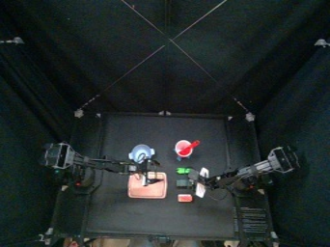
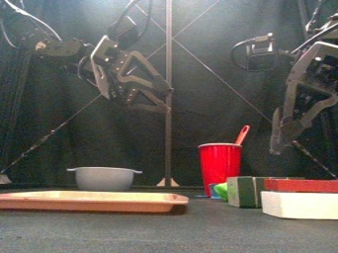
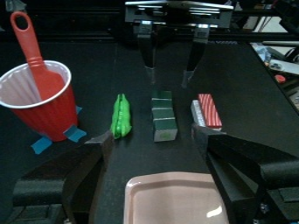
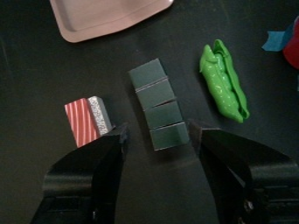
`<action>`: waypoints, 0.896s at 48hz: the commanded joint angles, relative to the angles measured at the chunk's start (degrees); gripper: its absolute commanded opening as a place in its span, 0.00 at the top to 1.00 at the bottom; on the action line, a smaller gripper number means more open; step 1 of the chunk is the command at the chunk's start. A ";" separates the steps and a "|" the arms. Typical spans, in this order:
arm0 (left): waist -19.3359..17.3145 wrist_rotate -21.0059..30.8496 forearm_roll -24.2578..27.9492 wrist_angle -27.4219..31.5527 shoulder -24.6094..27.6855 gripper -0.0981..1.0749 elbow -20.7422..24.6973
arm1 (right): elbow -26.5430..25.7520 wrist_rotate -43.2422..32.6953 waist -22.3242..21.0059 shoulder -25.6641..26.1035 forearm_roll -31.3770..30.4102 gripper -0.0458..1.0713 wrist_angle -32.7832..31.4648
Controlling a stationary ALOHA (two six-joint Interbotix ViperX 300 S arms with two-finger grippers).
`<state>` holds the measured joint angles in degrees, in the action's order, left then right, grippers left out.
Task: Grab green sushi roll
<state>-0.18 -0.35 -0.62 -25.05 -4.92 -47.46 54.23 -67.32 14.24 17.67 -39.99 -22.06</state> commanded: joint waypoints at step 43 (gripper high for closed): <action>-3.96 -0.70 2.37 -8.88 -20.39 0.04 -16.08 | -3.52 -0.09 -3.43 -6.68 -3.34 0.15 6.06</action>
<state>-4.13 -0.97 1.58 -32.52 -23.55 -63.02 52.03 -67.32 11.07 11.34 -43.42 -16.44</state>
